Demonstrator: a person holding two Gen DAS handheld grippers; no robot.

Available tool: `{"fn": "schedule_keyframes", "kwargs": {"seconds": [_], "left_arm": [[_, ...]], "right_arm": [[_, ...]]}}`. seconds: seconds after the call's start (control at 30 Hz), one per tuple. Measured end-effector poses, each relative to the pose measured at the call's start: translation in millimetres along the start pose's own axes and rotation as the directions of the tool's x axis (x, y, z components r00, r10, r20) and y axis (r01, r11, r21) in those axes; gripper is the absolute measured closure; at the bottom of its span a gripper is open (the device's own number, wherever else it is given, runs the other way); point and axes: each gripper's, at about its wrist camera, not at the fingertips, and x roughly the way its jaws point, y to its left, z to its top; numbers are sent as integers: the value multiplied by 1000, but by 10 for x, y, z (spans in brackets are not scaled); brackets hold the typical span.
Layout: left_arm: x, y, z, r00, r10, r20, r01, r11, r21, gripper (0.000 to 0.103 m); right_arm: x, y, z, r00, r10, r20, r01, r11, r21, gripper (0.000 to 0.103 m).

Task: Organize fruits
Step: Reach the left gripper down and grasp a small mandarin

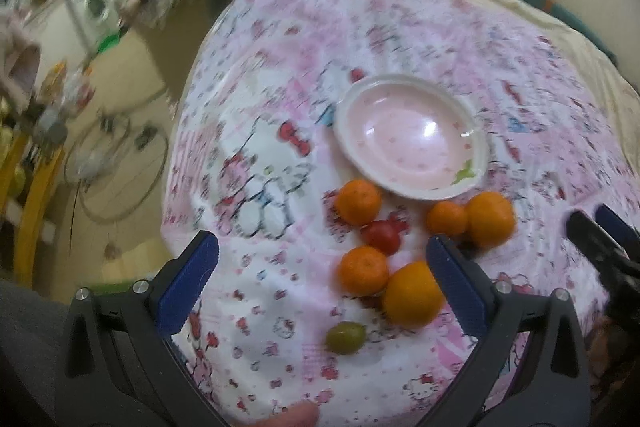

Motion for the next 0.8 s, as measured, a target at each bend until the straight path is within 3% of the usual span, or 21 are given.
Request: {"fn": "schedule_keyframes", "kwargs": {"seconds": [0.13, 0.17, 0.23, 0.33, 0.43, 0.67, 0.7, 0.8], "left_arm": [[303, 195, 35, 986, -24, -168, 6, 994, -109, 3], [380, 221, 20, 977, -47, -210, 17, 990, -139, 6], [538, 242, -29, 953, -99, -285, 41, 978, -203, 23], [724, 160, -78, 916, -167, -365, 74, 964, -256, 30], [826, 16, -93, 903, -183, -390, 87, 964, -252, 41], [1045, -194, -53, 888, -148, -435, 55, 974, -220, 50], [1055, -209, -59, 885, -159, -437, 65, 973, -223, 61], [1050, -256, -79, 882, -180, -436, 81, 969, -235, 65]], "right_arm": [[0, -56, 9, 1000, 5, -11, -5, 1000, 27, 0], [-1, -68, 8, 1000, 6, -14, -6, 999, 35, 0], [-1, -95, 16, 1000, 9, -18, -8, 999, 45, 0], [-9, -130, 39, 999, 24, -21, -22, 997, 71, 0], [-25, -145, 45, 999, 30, -21, -28, 996, 80, 0], [-30, -202, 53, 999, 35, -23, -33, 994, 107, 0], [-27, -205, 50, 999, 34, -23, -31, 994, 109, 0], [-11, -224, 44, 999, 35, -32, -31, 993, 116, 0]]}}
